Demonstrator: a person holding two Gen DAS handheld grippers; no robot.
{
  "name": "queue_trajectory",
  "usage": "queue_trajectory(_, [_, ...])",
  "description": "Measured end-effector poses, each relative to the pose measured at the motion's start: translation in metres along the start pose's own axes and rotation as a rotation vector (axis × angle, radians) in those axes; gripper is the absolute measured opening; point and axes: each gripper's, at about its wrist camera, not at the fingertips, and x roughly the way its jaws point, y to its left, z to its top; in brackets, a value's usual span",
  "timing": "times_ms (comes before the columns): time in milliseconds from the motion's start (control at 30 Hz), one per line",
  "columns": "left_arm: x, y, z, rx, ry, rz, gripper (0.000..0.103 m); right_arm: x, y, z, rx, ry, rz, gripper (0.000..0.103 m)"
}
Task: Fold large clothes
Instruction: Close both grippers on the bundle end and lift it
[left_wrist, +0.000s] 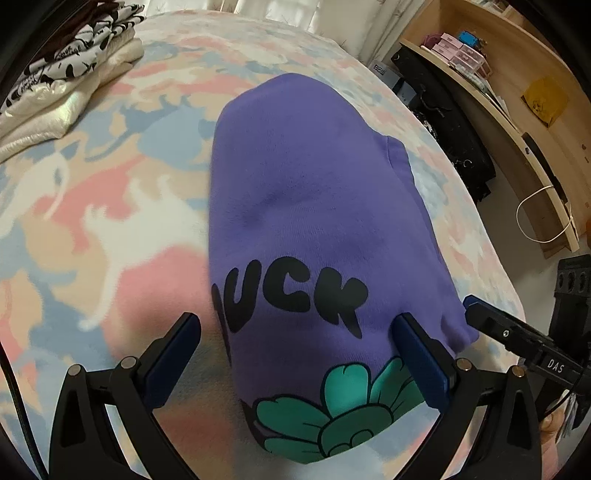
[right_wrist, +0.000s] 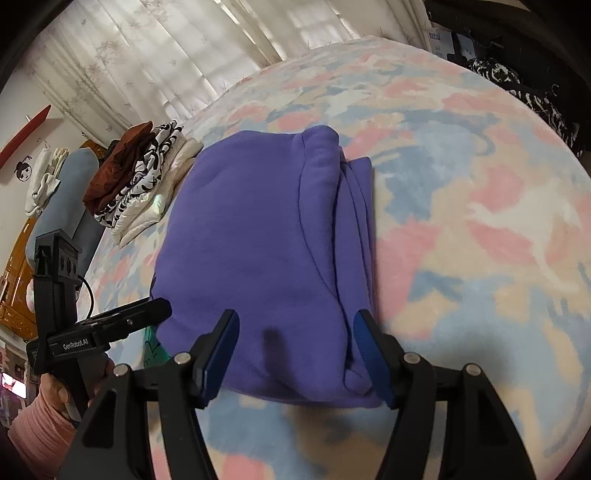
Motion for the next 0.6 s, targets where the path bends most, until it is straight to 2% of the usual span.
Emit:
queue_trajectory(167, [0.005,0.005,0.002,-0.026,0.021,-0.042,0.103,0.004,-0.004,-0.001,0.002,0.016,0.009,0.078])
queue_trajectory(300, [0.005,0.009,0.001,-0.051,0.036,-0.073,0.103,0.005,-0.011,-0.001,0.034,0.037,0.035,0.091])
queue_trajectory(600, [0.009,0.024,0.001,-0.090,0.052,-0.184,0.102,0.012,-0.031,0.007,0.128,0.075,0.113,0.093])
